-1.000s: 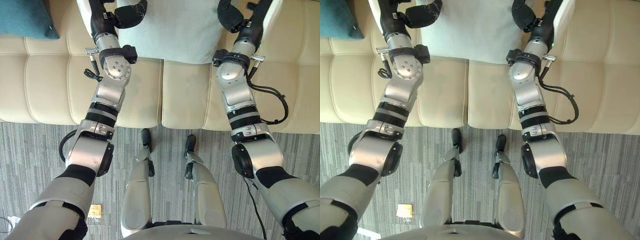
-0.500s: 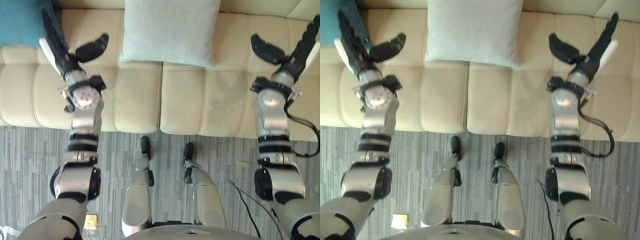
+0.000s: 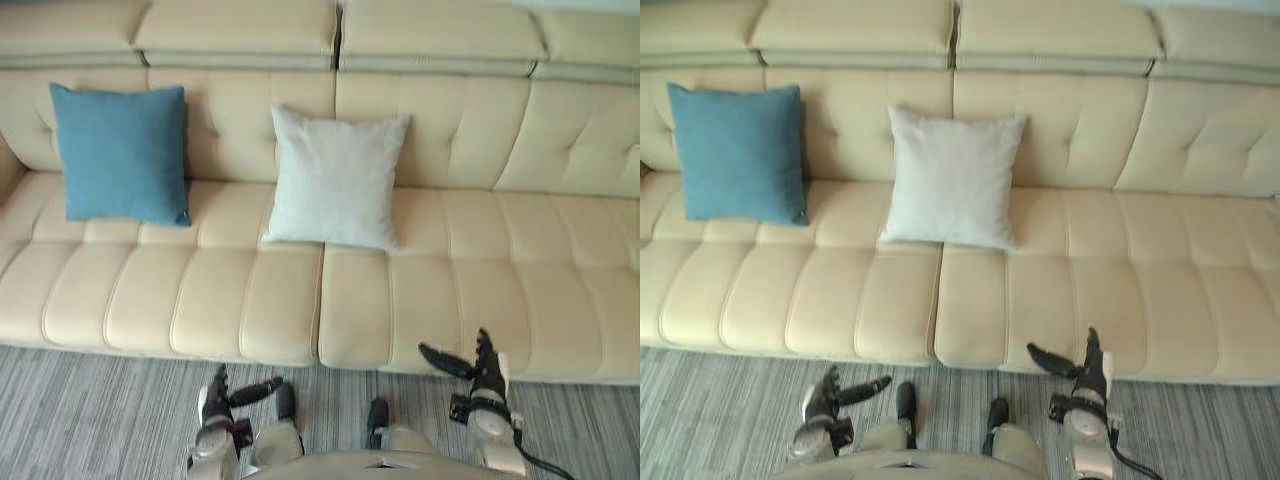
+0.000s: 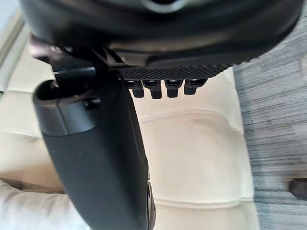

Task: Pick up cushions and gather them together orderly.

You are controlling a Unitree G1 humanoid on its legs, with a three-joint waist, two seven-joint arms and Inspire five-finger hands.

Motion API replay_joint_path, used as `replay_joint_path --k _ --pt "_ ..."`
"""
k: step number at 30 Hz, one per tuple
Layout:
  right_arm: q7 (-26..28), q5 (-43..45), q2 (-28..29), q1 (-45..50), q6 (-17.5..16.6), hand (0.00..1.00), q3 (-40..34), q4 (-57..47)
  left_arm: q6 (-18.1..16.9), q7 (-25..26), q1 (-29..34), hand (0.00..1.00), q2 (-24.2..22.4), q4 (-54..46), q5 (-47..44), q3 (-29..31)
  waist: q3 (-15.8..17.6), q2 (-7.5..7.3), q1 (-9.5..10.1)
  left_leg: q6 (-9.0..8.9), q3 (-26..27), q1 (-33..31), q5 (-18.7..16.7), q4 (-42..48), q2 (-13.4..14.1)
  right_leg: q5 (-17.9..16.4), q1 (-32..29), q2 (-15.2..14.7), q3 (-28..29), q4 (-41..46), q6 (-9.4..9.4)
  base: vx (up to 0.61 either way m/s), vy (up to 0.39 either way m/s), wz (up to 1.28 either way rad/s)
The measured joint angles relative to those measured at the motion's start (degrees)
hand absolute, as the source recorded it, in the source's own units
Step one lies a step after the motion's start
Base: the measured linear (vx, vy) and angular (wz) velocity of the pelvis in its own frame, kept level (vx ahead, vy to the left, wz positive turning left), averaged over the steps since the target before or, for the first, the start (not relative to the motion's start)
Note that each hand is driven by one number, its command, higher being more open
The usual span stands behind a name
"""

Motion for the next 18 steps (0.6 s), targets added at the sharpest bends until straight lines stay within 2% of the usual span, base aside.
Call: replay_joint_path --k 7,14,16,17,18 --pt "1.7 -1.8 1.5 0.0 0.0 1.0 -0.2 15.2 0.3 -1.2 0.3 1.0 -0.6 5.3 2.3 0.4 -3.0 -0.13 0.01 -0.42 1.6 5.1 -1.0 -0.8 0.2 0.8 5.7 0.5 0.9 -3.9 1.01 0.01 0.005 -0.07" --pt "2.0 -1.6 1.5 -1.7 0.1 1.0 -1.8 18.5 0.3 -0.8 -1.1 1.0 -0.5 7.4 2.4 0.2 -2.9 -1.09 -0.07 -0.83 5.1 8.0 -2.0 -0.8 0.1 1.8 7.2 0.9 4.4 -4.5 1.43 0.03 0.024 -0.28" --pt "1.9 -1.6 1.6 -3.3 0.3 1.0 -1.6 18.7 0.3 -0.3 -2.1 1.0 -0.3 7.4 3.0 -0.3 -1.7 -1.63 0.01 -0.55 6.7 8.0 -3.0 0.8 0.4 1.8 5.7 0.8 5.3 -1.7 1.45 -0.07 0.026 -0.46" --pt "1.4 -1.5 1.7 -4.7 0.3 1.0 -0.6 18.7 0.4 0.0 -3.6 1.0 -0.2 7.4 3.6 -0.4 -0.9 -2.39 -0.08 0.33 7.5 5.8 -4.9 5.5 1.0 2.3 3.1 0.3 4.9 2.0 2.09 -0.11 0.023 -0.31" --pt "1.2 -1.4 1.6 -5.0 0.3 1.0 -0.1 18.7 0.4 0.1 -4.3 1.0 -0.2 7.3 3.6 -0.4 -0.8 -2.49 -0.01 1.06 8.0 4.8 -5.4 7.0 1.3 2.9 2.6 0.4 4.6 2.1 2.8 -0.15 0.014 -0.25"
